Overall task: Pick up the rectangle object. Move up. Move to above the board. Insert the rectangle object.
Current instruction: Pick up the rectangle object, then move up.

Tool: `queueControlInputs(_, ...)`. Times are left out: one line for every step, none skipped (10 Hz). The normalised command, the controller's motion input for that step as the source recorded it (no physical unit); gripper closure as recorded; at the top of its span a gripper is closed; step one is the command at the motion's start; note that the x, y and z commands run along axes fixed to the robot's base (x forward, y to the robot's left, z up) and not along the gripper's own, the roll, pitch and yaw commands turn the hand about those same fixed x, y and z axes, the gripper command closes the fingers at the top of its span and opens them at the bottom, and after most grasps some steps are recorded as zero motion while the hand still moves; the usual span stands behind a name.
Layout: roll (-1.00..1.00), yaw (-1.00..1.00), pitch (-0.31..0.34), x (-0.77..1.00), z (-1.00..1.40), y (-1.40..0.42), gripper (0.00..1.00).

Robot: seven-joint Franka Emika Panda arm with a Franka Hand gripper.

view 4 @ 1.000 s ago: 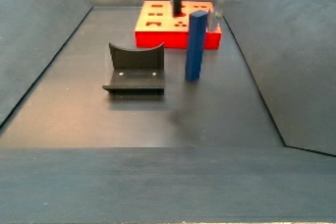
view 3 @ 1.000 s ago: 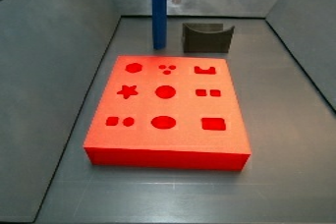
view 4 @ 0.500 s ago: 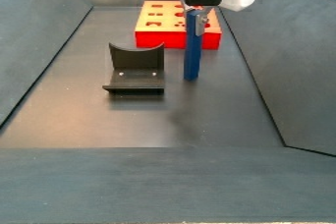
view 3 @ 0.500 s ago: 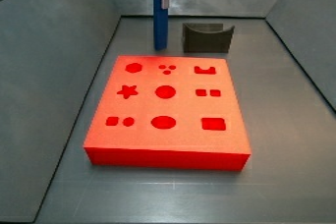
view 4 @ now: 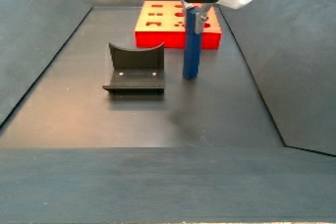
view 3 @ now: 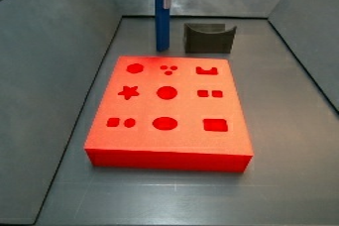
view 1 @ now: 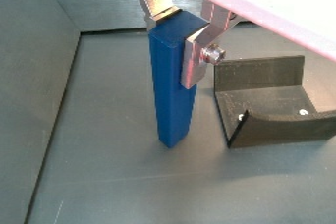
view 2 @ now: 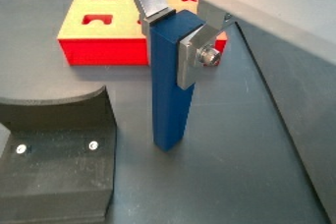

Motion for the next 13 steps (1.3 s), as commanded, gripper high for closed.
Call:
queueControlInputs(0.00,0.00,0.000,0.00,0.00,0.00,1.00)
queueControlInputs(0.00,0.00,0.000,0.00,0.00,0.00,1.00)
queueControlInputs(0.00,0.00,0.000,0.00,0.00,0.00,1.00)
queueControlInputs(0.00,0.00,0.000,0.00,0.00,0.00,1.00)
queueControlInputs(0.00,0.00,0.000,0.00,0.00,0.00,1.00)
queueControlInputs(0.00,0.00,0.000,0.00,0.00,0.00,1.00)
queueControlInputs(0.00,0.00,0.000,0.00,0.00,0.00,1.00)
queueControlInputs(0.00,0.00,0.000,0.00,0.83,0.00,1.00)
queueControlInputs(0.00,0.01,0.007,-0.01,0.81,0.01,1.00)
queueControlInputs(-0.01,0.01,0.018,-0.02,0.71,0.00,1.00)
queueControlInputs(-0.02,0.01,0.024,-0.01,0.56,0.00,1.00)
queueControlInputs(-0.04,0.00,0.038,-0.01,0.34,-0.01,1.00)
queueControlInputs(-0.06,0.00,0.050,0.00,0.17,-0.01,1.00)
